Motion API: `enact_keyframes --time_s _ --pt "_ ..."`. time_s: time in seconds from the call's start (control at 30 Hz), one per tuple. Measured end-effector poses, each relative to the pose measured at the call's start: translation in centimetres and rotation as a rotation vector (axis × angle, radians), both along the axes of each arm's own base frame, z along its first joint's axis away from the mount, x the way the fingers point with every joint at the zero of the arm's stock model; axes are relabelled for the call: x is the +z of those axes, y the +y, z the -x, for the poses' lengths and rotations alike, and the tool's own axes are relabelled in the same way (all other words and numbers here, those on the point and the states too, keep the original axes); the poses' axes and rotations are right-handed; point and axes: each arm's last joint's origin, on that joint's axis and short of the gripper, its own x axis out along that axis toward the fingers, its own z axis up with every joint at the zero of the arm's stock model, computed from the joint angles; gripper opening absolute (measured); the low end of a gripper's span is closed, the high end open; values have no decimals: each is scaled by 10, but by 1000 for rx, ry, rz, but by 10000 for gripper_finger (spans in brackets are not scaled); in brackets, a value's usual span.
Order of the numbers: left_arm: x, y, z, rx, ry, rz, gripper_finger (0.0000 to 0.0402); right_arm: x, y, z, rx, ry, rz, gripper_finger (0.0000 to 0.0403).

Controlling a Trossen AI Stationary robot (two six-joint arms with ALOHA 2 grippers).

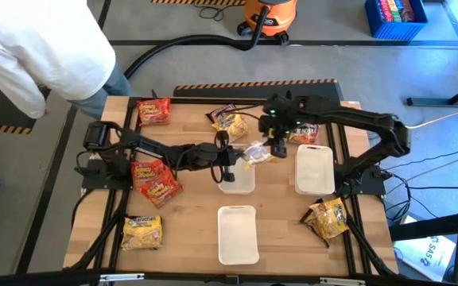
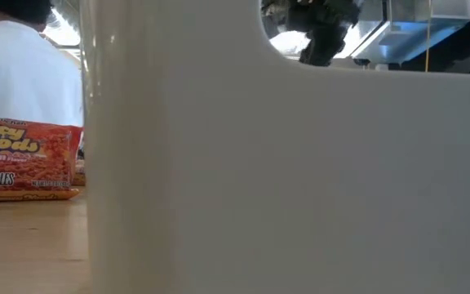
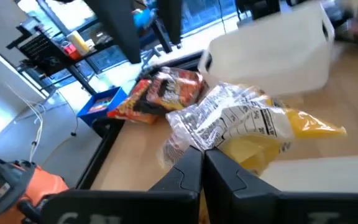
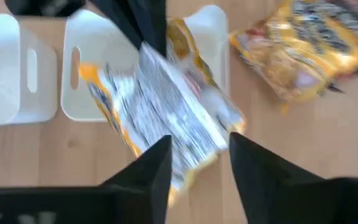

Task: Sort Maruchan noodles
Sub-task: Put the top left yellow noodle pack in the top left white bin

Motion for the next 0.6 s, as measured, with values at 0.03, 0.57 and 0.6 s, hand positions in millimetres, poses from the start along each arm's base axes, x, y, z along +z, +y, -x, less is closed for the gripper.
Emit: enact_keyframes --time_s 0.03,0.57,0.6 --pt "5 1 2 7 -20 19 0 5 1 6 -7 -17 20 162" --pt "37 44 28 95 -157 496 0 -32 20 67 20 -523 261 189" --pt "37 46 28 93 -154 503 0 -35 20 67 16 -546 271 189"
